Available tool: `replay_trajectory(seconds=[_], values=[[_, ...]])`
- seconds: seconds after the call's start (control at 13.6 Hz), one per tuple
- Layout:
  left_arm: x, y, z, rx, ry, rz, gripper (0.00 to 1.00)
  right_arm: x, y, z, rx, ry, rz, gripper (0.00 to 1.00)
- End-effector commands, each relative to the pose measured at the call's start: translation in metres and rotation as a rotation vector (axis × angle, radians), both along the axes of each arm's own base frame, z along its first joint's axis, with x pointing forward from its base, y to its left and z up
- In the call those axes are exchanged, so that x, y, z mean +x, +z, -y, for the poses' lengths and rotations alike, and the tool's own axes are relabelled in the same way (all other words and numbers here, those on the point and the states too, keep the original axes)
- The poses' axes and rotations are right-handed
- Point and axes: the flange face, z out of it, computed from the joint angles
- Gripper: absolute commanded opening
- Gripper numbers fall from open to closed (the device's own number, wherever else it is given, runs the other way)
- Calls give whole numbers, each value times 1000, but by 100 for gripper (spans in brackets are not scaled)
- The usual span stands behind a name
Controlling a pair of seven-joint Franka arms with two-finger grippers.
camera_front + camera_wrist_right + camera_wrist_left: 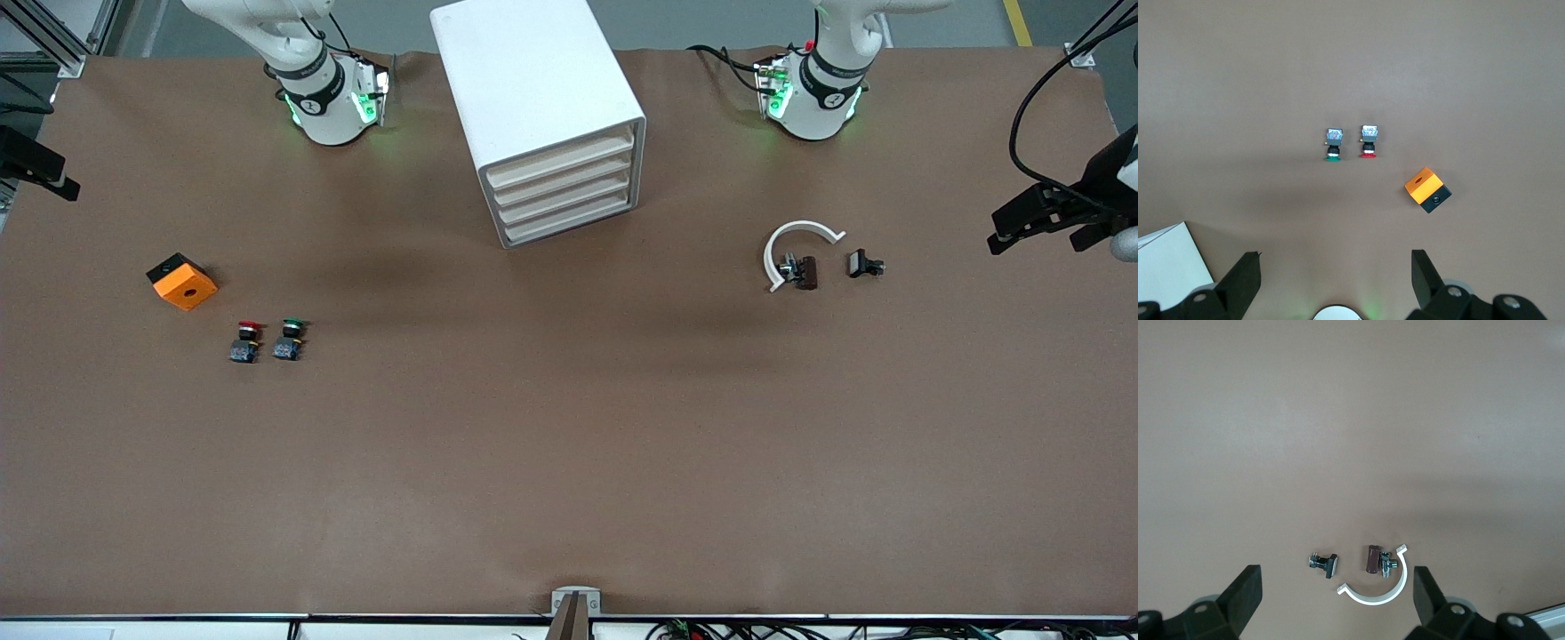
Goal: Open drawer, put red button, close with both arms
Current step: 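Move both grippers out, the right gripper toward the red button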
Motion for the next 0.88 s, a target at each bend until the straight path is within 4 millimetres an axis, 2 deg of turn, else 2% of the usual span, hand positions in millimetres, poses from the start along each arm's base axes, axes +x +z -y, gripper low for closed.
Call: replay_trajectory(seconds=[0.0,0.44,0.81], values=[[-1,3,2,-15,5,-4,100,-1,-1,-5,-9,5,-15,100],[-2,-5,1,-14,26,-37,100,16,-26,4,-5,-16,-37,100],[7,-49,7,-2,99,-127,100,22,-55,3,4,-88,-32,100]])
